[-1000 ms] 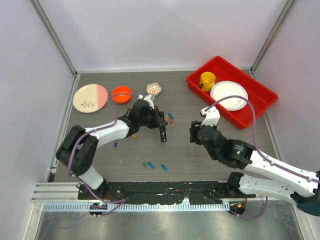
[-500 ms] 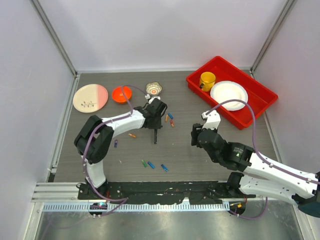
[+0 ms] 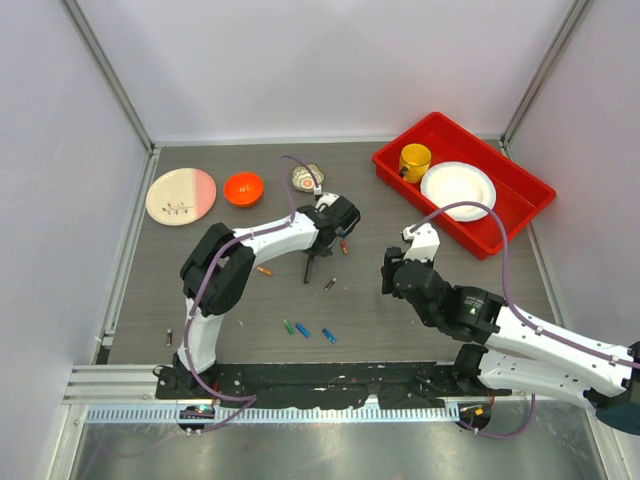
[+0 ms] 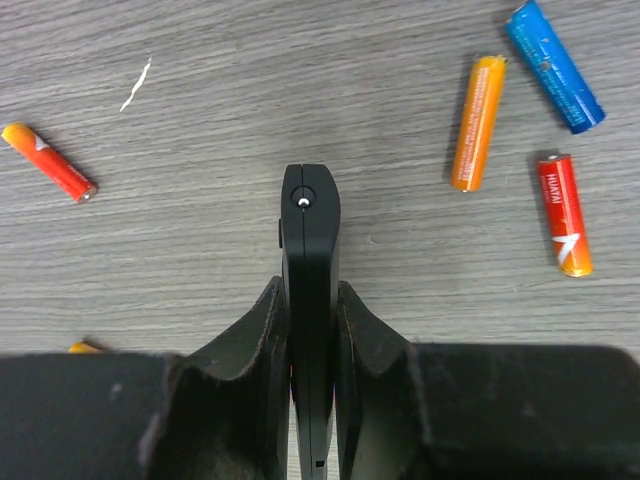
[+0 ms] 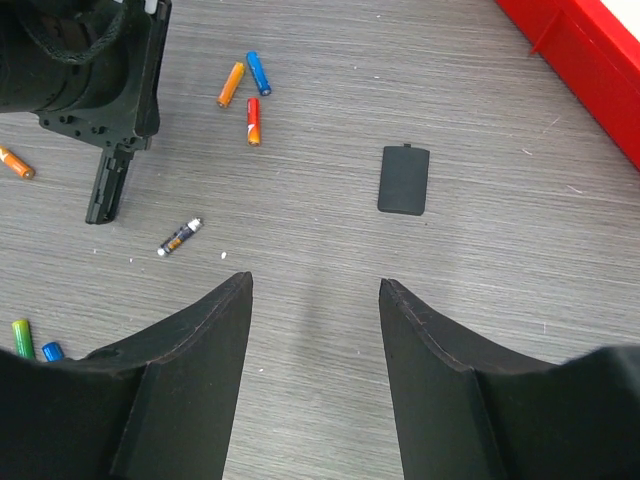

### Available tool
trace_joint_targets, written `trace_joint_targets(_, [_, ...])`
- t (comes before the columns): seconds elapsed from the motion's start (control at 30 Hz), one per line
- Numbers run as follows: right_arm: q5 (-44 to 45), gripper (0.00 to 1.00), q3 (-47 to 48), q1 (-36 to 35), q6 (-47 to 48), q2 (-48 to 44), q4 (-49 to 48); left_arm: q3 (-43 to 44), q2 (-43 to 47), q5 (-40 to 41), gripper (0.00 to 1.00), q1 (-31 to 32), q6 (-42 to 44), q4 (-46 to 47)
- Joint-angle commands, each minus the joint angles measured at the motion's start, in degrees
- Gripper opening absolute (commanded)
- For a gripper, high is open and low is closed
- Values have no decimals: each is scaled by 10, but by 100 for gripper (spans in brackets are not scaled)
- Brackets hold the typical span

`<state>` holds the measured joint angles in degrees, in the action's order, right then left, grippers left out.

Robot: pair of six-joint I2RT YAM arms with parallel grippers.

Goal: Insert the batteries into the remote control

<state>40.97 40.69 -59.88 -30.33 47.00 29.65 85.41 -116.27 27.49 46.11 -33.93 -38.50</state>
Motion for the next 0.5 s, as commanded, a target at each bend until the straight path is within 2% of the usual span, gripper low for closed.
trace_joint_targets(0.0, [11, 59, -3, 1, -17, -8, -14, 20, 17, 42, 0, 3, 0, -25])
trace_joint_targets(0.1, [13, 59, -3, 1, -14, -12, -13, -6, 52, 39, 0, 2, -4, 2])
trace_joint_targets(0.2, [6, 59, -5, 2, -12, -1, -15, -59, 132, 0, 0, -4, -6, 54])
trace_joint_targets(0.27, [-4, 59, -9, 5, -9, 13, -31, -106, 216, -80, 0, -18, -7, 133])
trace_joint_targets(0.3, [-7, 59, -8, 7, -7, 33, -36, -165, 247, -115, 0, -23, -10, 167])
trace_joint_targets(0.33, [-12, 59, -7, 9, -5, 43, -51, -200, 278, -147, 0, -31, -17, 245])
trace_joint_targets(0.37, [-19, 59, -4, 17, -3, 55, -62, -238, 350, -208, 0, -46, -28, 288])
trace_joint_targets(0.4, [-28, 59, -3, 25, 3, 67, -75, -312, 382, -233, 0, -52, -51, 334])
trace_joint_targets(0.43, [-60, 59, 0, 34, 10, 90, -102, -348, 418, -253, 0, -58, -67, 420])
trace_joint_targets(0.47, [-83, 59, 4, 61, 12, 103, -117, -383, 472, -272, 0, -70, -82, 458])
